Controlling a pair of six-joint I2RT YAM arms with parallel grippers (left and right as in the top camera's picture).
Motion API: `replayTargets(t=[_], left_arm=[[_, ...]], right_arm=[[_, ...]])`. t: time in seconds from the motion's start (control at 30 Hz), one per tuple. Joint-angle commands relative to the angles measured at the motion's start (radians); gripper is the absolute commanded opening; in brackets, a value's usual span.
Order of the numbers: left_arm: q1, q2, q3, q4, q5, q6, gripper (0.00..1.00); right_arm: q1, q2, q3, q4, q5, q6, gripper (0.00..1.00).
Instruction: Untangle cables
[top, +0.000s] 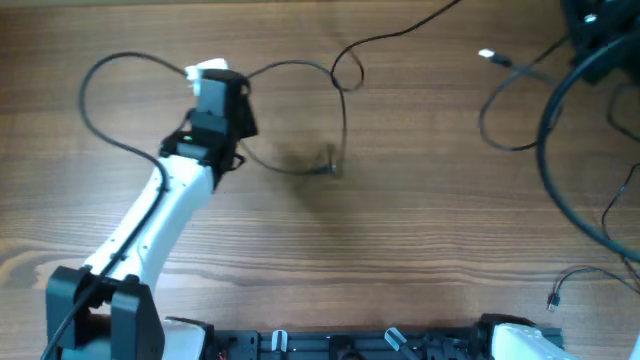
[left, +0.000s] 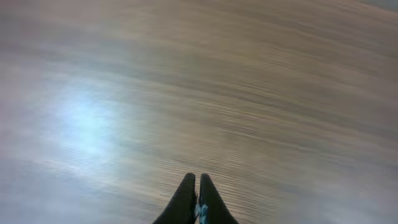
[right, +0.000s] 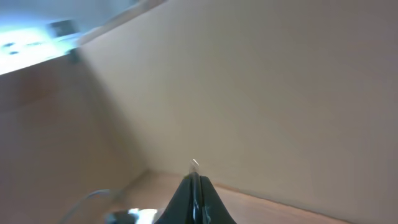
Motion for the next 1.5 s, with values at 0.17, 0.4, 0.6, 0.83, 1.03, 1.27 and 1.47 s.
replayTargets(t=[0.17,0.4,0.6,0.83,1.03,1.27,1.47], left_arm=[[0.101,0.005,0.003,-0.067,-0.015,-0.08,0.04],[0.101,0.005,0.003,-0.09,0.002,-0.082,0.04],[0.156,0.005,0.003,-0.174,-0.147,-0.38,0.04],[0.23,0.005,0.003,-0.199,-0.055,-0.397,0.04],[0.134,0.005,0.003,-0.187,0.024,-0.198,0.04],[-0.007,0.005,0.003,-0.178,0.079,-0.198,0.04],[-0.134,0.005,0.003,-0.147,0.108,-0.198,0.04]], right_arm=[[-0.24,0.007,0.008,-0.034,0.019,0.017,0.04],[-0.431,0.091,0.008,-0.019,0.085,0.089,0.04],[-0.711,0.109,0.008,-0.019,0.093,0.123,0.04],[-0.769,0.141,0.008,-0.027,0.093,0.129,0.04],[-0.769,0.264,0.008,-0.015,0.089,0.119,0.04],[-0.75,0.366,0.006,-0.007,0.068,0.019,0.04],[-0.672,0.506,0.006,-0.007,0.093,-0.042,0.04]])
